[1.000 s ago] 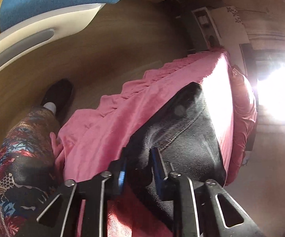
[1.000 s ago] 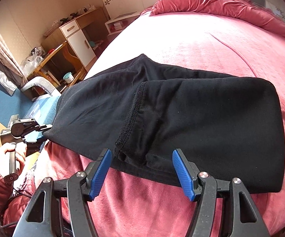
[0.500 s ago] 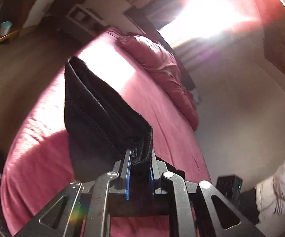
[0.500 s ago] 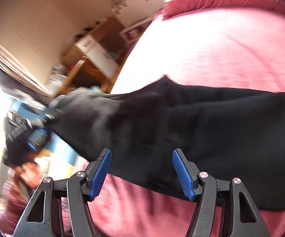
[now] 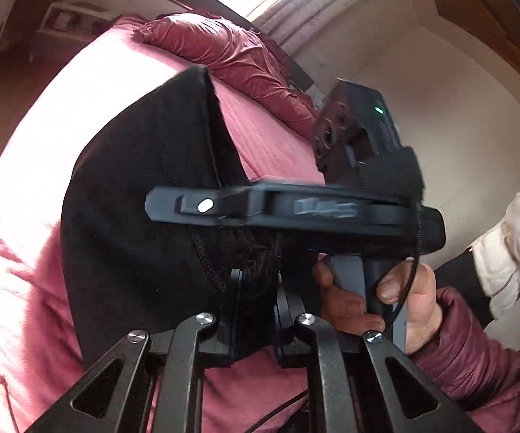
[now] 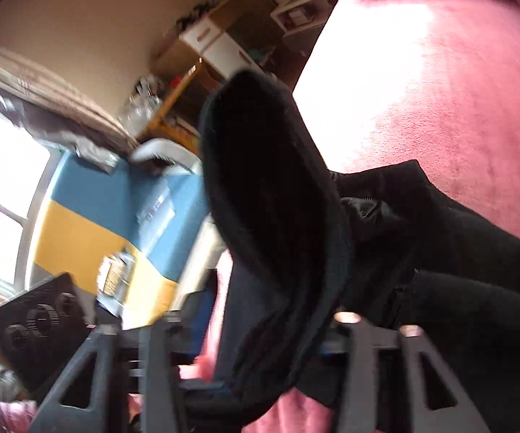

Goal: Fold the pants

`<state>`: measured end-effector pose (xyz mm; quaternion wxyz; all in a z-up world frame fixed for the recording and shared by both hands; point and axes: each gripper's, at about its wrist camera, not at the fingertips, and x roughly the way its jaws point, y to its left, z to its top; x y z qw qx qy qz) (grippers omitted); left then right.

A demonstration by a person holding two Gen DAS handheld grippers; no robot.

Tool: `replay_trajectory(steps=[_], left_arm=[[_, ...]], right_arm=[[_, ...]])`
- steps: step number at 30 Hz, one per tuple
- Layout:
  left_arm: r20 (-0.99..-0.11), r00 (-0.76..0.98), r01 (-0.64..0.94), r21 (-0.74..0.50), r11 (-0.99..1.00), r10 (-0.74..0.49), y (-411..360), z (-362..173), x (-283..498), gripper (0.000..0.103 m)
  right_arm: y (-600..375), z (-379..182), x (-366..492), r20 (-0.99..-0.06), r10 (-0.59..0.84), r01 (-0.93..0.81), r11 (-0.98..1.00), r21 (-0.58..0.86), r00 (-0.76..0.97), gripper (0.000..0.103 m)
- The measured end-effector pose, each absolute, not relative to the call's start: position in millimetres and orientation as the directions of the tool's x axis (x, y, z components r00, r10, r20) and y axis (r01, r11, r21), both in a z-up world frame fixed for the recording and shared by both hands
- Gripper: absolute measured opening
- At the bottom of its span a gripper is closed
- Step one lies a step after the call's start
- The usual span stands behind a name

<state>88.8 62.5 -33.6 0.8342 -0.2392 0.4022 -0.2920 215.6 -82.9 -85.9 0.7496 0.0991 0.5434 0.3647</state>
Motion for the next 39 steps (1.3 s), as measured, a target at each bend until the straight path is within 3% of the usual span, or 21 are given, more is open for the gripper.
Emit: replay_trajectory(steps=[2, 4, 9, 13, 19, 27, 39], left_arm=[[-0.526, 0.502, 0.314, -0.628, 0.712, -0.686, 63.1, -26.1, 86.1, 0.016], [-0.429, 0.488, 0.334, -0.713, 0.616, -0.760, 83.5, -21.0, 83.6, 0.026], [-0.300, 0.602, 0.231, -0.822, 0.521, -0.740, 150.4, -20.8, 77.2, 0.028], [-0.426, 0.652, 0.083, -0.782, 0.618, -0.627, 169.1, -35.7, 89.1, 0.029], [-0.534, 0.605, 0.016, -0.734, 0.680, -0.590, 147.9, -59.7, 108.5, 0.029], [-0.611, 0.490, 0.149, -0.643, 0.751, -0.621, 54.7, -71.5, 128.4, 0.029], [-0.709, 0.317, 0.277, -0.567, 0.776, -0.630, -29.5, -92.2, 119.3, 0.029]], right_arm=[[-80.0, -84.1, 215.6, -0.744, 0.651, -0.463, 0.711, 0.530, 0.150, 0.013], [-83.0, -74.4, 213.1, -0.735, 0.657, -0.471, 0.709, 0.525, 0.169, 0.013], [-100.4, -42.8, 212.9, -0.681, 0.699, -0.467, 0.687, 0.557, 0.217, 0.013], [-109.8, -17.9, 198.9, -0.655, 0.714, -0.490, 0.675, 0.552, 0.246, 0.013], [-156.6, -8.1, 186.1, -0.621, 0.722, -0.437, 0.685, 0.583, 0.304, 0.013], [-259.6, -23.3, 174.4, -0.638, 0.653, -0.277, 0.754, 0.595, 0.407, 0.013], [-355.4, -117.7, 166.7, -0.730, 0.551, -0.034, 0.807, 0.590, 0.405, 0.013]])
